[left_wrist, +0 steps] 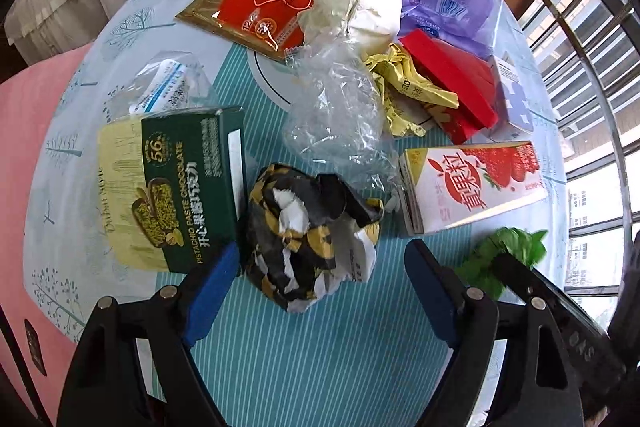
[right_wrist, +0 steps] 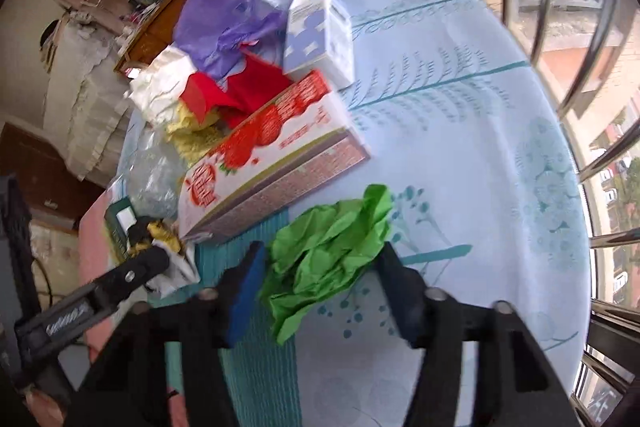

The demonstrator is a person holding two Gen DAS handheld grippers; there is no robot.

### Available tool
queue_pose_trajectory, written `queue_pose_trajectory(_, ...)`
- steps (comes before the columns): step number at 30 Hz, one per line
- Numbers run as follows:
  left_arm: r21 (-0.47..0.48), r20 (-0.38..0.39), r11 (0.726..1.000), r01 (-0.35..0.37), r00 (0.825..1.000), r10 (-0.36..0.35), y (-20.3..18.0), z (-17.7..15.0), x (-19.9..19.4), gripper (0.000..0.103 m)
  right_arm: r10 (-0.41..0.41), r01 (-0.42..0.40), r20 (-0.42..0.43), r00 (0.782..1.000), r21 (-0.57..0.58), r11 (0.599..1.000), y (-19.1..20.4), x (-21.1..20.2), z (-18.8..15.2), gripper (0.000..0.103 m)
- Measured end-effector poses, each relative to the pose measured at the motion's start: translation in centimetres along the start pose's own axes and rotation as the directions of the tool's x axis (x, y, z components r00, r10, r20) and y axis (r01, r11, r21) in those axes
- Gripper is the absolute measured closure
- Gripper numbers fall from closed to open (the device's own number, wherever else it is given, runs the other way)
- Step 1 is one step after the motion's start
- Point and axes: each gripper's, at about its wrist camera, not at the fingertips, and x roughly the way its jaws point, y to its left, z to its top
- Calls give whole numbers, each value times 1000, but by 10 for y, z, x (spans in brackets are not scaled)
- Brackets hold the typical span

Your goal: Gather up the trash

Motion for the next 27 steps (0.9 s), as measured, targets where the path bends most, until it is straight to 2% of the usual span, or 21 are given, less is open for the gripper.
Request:
queue_pose_trajectory(3,30,8,999,-25,1000,25,-9,3,4,21,3,-3,11,1000,-15,1000,0,-3,-3,53)
queue_pose_trajectory(5,41,5,998,-44,999,44,-13,5,9,37,20,-20,13,1000,-16,1000,-1,-6,-6,58)
queue_pose_trajectory(7,42,12,998,-41,999,40,-14,6,11,39,37,-37,16,999,-19,999,-1,-9,-9,65)
queue_pose_trajectory(9,49,27,998,-39,999,37,-16,6,8,46,35,-35,20,999,-27,999,0,-12,-12,66)
queue_pose_trajectory(10,59,36,998,-38,999,36,-17,6,6,51,39,-38,26,999,-36,999,1,-15,-14,72)
queue_pose_trajectory(11,66,44,997,-38,998,35,-17,5,3,57,45,-44,32,998,-43,998,0,-19,-18,72)
queue_pose_trajectory(12,75,49,997,-33,998,29,-17,4,0,57,48,-47,33,998,-48,998,1,-22,-20,82)
queue_pose_trajectory(16,86,53,996,-6,999,2,-12,-6,-11,66,73,-70,39,997,-74,995,6,-32,-30,83)
queue_pose_trajectory(17,86,55,996,1,998,-5,-10,-9,-15,74,74,-70,46,996,-88,994,9,-35,-34,83)
queue_pose_trajectory(27,86,122,991,98,987,-108,13,-59,-80,75,105,-91,101,989,-134,987,30,-76,-67,83)
